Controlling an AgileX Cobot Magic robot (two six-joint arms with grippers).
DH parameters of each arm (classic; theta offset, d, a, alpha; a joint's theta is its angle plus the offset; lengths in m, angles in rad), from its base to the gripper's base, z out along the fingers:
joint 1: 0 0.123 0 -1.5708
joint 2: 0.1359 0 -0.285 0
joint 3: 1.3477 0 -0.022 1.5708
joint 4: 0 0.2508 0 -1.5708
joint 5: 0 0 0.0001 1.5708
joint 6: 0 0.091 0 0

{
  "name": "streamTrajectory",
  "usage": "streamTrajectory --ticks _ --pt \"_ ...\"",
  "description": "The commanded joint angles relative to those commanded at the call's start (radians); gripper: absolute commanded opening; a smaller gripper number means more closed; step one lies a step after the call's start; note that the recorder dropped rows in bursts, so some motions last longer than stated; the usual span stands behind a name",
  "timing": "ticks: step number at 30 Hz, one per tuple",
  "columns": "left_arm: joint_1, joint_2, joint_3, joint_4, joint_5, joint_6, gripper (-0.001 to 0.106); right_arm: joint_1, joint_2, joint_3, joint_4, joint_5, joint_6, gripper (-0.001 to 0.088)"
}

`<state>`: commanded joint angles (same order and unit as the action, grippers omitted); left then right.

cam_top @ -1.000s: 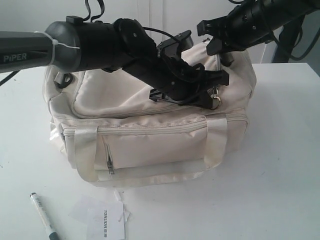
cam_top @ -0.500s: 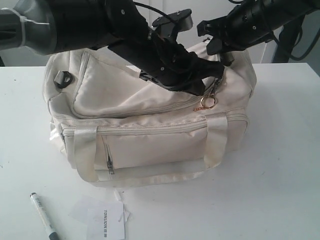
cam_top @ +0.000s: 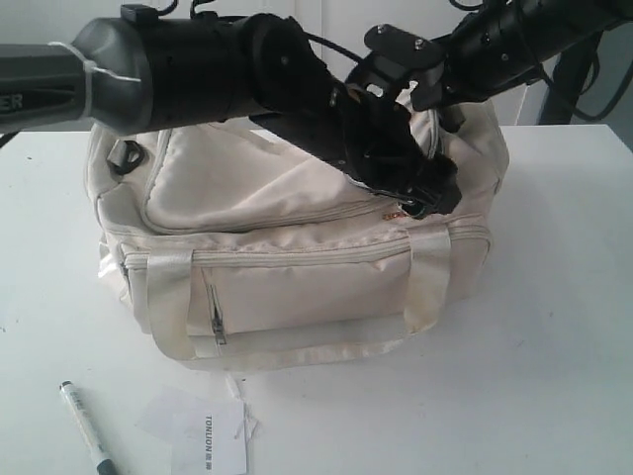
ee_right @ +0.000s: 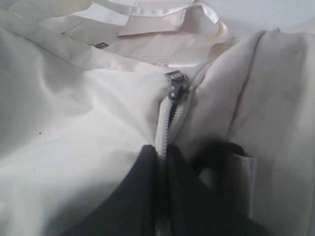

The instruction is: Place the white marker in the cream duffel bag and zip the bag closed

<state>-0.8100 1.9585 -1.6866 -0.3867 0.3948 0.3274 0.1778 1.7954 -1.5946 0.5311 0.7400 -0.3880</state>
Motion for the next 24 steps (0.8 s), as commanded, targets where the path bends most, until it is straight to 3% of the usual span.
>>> streamTrajectory --ticks 4,9,14,20,24 --pt "0.000 0.017 0.000 -0.003 -0.020 -0.213 0.070 0.000 0.000 0.000 0.000 0.000 0.000 0.0000" --pt "0.000 0.008 -0.002 0.017 0.085 -0.227 0.070 0.000 0.000 0.000 0.000 -0.004 0.000 0.0000" --pt "0.000 -0.037 -0.002 0.049 0.069 -0.241 0.070 0.000 0.000 0.000 0.000 -0.004 0.000 0.0000" --pt "0.000 -0.015 -0.002 0.077 0.020 -0.409 0.070 0.000 0.000 0.000 0.002 -0.006 0.000 0.0000" --pt "0.000 0.012 -0.002 0.072 0.008 -0.443 0.070 0.000 0.000 0.000 0.002 -0.009 0.000 0.0000"
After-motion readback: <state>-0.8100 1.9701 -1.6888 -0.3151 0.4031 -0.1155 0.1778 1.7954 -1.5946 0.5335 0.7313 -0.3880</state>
